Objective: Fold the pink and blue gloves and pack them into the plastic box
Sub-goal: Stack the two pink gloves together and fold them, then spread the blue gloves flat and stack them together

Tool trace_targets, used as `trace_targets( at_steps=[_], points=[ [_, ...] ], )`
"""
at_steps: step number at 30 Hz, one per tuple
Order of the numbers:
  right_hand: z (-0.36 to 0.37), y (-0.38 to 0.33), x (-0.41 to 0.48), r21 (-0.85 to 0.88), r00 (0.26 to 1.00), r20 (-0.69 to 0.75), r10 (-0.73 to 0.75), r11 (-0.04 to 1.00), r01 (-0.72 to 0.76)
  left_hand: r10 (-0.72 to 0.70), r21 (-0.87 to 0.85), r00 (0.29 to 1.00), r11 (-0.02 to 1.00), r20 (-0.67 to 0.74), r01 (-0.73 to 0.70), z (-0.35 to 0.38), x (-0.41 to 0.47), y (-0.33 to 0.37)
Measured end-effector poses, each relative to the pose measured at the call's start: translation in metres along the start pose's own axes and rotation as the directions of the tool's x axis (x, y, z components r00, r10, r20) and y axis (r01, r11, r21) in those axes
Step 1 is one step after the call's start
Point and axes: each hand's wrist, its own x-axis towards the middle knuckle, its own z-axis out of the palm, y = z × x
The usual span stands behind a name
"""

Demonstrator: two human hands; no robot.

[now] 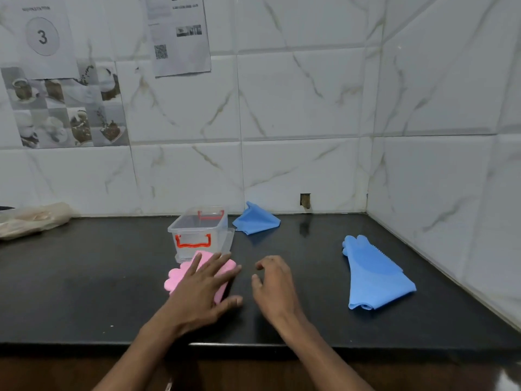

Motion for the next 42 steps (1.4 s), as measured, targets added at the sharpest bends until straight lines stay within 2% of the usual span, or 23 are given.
trace_targets(
  at_steps=[2, 4, 8, 10, 13, 16, 17, 20, 23, 25, 28, 31, 35, 38, 40, 42],
  points=[
    [-0.023, 0.02, 0.001, -0.125, 0.999, -0.033, -0.023, 0.992, 0.019, -0.001, 0.068, 0.996, 0.998, 0.094, -0.006, 0.008, -0.003, 0.001],
    [-0.048, 0.043, 0.001, -0.26, 0.998, -0.06, -0.004, 0.966, -0.011, -0.067, 0.099, 0.993, 0.993, 0.097, 0.057, 0.007, -0.002, -0.005],
    [-0.092, 0.084, -0.004, -0.529, 0.981, -0.112, 0.156, 0.826, -0.191, -0.232, 0.078, 0.968, 0.971, 0.093, 0.225, 0.011, 0.0, -0.01],
    [-0.105, 0.1, -0.011, -0.543, 0.969, -0.065, 0.238, 0.806, -0.235, -0.26, 0.082, 0.96, 0.964, 0.098, 0.253, 0.016, 0.0, -0.009],
    [-0.117, 0.115, -0.025, -0.469, 0.94, 0.106, 0.325, 0.85, -0.241, -0.257, 0.041, 0.961, 0.966, 0.103, 0.254, 0.017, -0.001, -0.011],
    [-0.125, 0.122, -0.029, -0.44, 0.907, 0.258, 0.332, 0.876, -0.195, -0.171, -0.055, 0.984, 0.983, 0.038, 0.173, 0.014, -0.006, -0.01],
    [-0.129, 0.124, -0.029, -0.46, 0.903, 0.275, 0.329, 0.87, -0.177, -0.137, -0.077, 0.991, 0.988, 0.003, 0.137, 0.013, -0.007, -0.008],
    [-0.139, 0.121, -0.016, -0.534, 0.946, 0.167, 0.277, 0.833, -0.149, -0.048, -0.125, 0.997, 0.991, -0.06, 0.04, 0.007, -0.009, 0.0],
    [-0.158, 0.107, 0.015, -0.472, 0.955, 0.103, 0.277, 0.859, -0.198, -0.008, -0.209, 0.998, 0.978, -0.06, -0.005, 0.003, -0.012, 0.004],
    [-0.175, 0.097, 0.047, -0.44, 0.99, -0.014, 0.137, 0.889, -0.129, -0.022, -0.26, 0.995, 0.966, -0.094, -0.003, 0.001, -0.013, 0.005],
    [-0.203, 0.068, 0.088, -0.278, 0.983, -0.176, -0.056, 0.961, 0.005, -0.05, -0.295, 0.991, 0.956, -0.12, 0.012, 0.001, -0.015, 0.006],
    [-0.217, 0.042, 0.119, -0.099, 0.98, -0.195, -0.039, 0.995, 0.02, -0.093, -0.354, 0.981, 0.935, -0.173, 0.026, 0.001, -0.015, 0.01],
    [-0.218, 0.024, 0.14, 0.298, 0.99, -0.115, 0.082, 0.954, -0.044, -0.114, -0.475, 0.972, 0.88, -0.205, 0.003, 0.003, -0.013, 0.027],
    [-0.221, 0.015, 0.142, 0.514, 0.998, 0.041, 0.051, 0.855, -0.065, -0.183, -0.611, 0.951, 0.792, -0.25, -0.008, 0.001, -0.003, 0.047],
    [-0.227, 0.009, 0.145, 0.497, 0.989, 0.146, -0.031, 0.867, -0.046, -0.255, -0.694, 0.944, 0.719, -0.212, 0.039, 0.002, 0.009, 0.056],
    [-0.236, -0.001, 0.15, 0.329, 0.971, 0.224, -0.08, 0.944, 0.002, -0.312, -0.778, 0.935, 0.625, -0.168, 0.068, 0.001, 0.022, 0.065]
  ],
)
